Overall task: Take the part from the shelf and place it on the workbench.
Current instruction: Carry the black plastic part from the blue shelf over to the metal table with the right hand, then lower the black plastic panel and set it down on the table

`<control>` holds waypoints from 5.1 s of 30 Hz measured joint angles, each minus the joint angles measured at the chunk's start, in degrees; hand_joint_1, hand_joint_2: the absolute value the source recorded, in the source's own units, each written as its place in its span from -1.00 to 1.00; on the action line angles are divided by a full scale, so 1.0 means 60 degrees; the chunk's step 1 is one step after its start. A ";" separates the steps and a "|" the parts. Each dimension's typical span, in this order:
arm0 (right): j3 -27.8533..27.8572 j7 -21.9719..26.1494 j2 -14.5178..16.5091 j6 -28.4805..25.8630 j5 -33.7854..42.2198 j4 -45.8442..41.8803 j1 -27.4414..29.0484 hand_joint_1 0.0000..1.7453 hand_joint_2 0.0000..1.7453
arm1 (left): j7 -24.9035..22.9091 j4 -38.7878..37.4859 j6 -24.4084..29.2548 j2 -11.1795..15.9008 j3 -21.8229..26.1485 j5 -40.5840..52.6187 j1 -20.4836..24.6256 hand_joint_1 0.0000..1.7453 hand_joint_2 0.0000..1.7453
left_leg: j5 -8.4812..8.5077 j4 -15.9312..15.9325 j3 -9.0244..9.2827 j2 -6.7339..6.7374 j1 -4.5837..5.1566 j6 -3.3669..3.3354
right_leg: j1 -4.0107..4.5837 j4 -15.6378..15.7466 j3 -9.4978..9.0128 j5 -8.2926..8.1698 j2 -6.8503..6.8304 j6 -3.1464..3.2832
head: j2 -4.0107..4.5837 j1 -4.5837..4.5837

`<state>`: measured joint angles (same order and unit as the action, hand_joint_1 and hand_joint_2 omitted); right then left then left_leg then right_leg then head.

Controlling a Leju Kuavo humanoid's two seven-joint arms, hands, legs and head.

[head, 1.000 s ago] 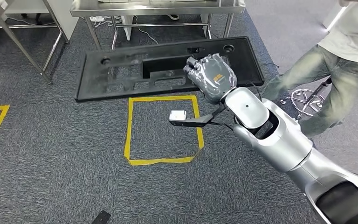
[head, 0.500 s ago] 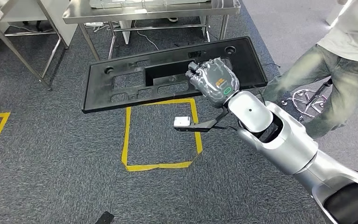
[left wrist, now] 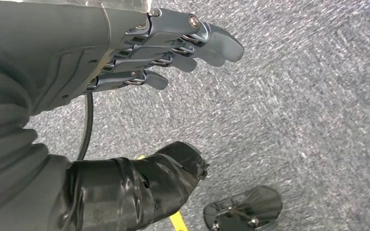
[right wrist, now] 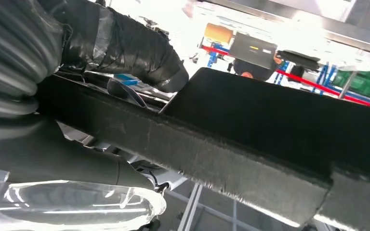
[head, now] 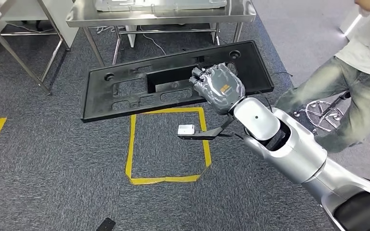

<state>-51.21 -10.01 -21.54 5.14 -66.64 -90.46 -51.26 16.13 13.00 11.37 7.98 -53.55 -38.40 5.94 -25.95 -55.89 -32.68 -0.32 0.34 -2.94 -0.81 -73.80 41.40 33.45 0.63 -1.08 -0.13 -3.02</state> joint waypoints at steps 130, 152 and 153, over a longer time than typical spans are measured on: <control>0.2823 -0.1020 -0.1846 -0.1379 -0.0132 -0.1429 0.2281 1.00 1.00 | -0.0267 -0.0013 0.0170 0.0272 -0.0062 -0.0407 0.0058 -1.00 1.00 | -0.0258 -0.0493 -0.0151 -0.0134 0.0097 0.0188 | -0.0107 0.2180 -0.0512 -0.1459 -0.0038 0.0137 | 0.0000 -0.0011; 0.2804 -0.0795 -0.1827 -0.1248 -0.0190 -0.1388 0.2391 1.00 1.00 | -0.1226 -0.0015 0.0188 0.0940 -0.0117 -0.0146 0.0131 -1.00 1.00 | 0.0429 -0.0094 -0.0483 -0.0041 0.0121 -0.0121 | 0.0019 0.0160 -0.0470 0.0121 -0.0026 0.0087 | 0.0000 -0.0009; 0.2802 -0.0791 -0.1827 -0.1247 -0.0190 -0.1379 0.2427 1.00 1.00 | -0.1272 -0.0015 0.0194 0.0986 -0.0117 -0.0165 0.0127 -1.00 1.00 | 0.0348 -0.0115 -0.0410 -0.0050 0.0119 -0.0115 | 0.0012 -0.0089 -0.0200 0.0221 -0.0028 0.0061 | 0.0000 -0.0009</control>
<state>-34.40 -14.76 -32.50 -2.34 -67.78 -98.73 -36.70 8.50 12.92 12.53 13.90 -54.25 -39.39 6.70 -23.86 -56.58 -35.15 -0.62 1.06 -3.63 -0.74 -74.34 40.20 34.77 0.46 -0.71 -0.13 -3.08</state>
